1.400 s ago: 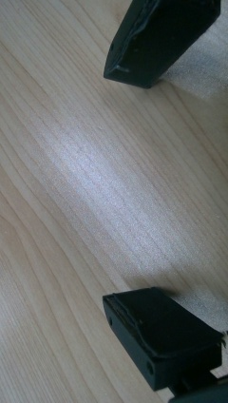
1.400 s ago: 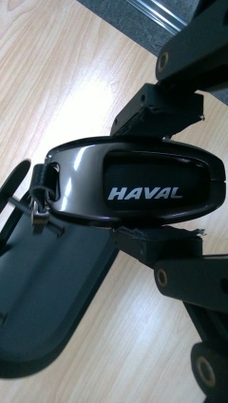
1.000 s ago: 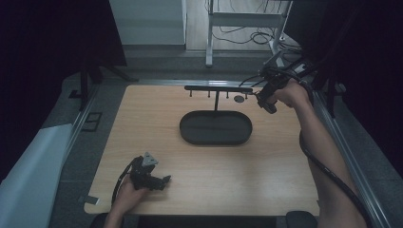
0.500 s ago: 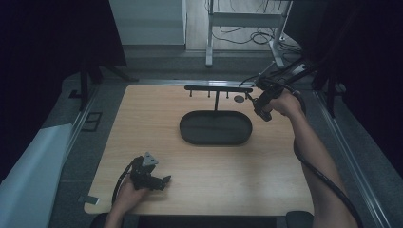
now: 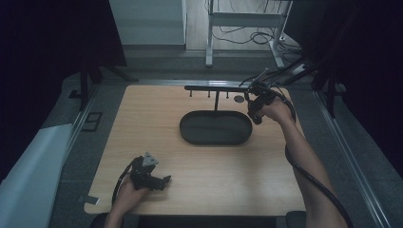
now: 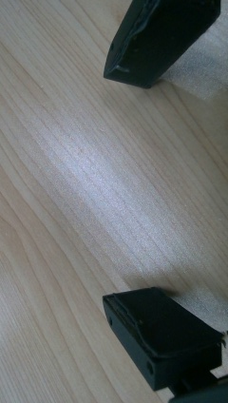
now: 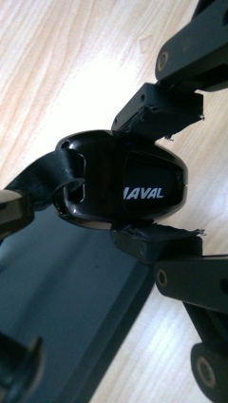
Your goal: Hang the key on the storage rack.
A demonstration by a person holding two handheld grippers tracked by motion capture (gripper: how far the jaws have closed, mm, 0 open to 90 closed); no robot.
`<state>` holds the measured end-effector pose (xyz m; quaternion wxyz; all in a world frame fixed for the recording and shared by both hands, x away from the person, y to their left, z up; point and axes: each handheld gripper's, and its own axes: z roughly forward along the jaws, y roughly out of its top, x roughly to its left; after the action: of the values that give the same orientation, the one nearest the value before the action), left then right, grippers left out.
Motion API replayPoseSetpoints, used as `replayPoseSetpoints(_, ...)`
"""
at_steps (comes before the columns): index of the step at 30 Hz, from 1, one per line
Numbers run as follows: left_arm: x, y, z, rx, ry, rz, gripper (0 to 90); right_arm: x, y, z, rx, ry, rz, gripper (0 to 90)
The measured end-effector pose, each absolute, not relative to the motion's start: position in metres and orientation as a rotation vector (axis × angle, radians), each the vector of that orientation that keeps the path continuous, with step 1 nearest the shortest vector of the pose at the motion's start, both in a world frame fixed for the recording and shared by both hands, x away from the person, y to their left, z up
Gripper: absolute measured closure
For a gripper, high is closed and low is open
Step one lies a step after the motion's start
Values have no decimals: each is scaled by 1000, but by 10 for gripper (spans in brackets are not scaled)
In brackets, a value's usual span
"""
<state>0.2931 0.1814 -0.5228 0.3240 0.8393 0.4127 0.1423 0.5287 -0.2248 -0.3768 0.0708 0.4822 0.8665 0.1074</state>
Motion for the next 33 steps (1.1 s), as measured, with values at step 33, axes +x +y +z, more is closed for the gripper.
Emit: replayPoseSetpoints(33, 293, 181, -523, 2198, 1085, 370, 0, 519, -230, -379, 1349, 2618, 380, 332)
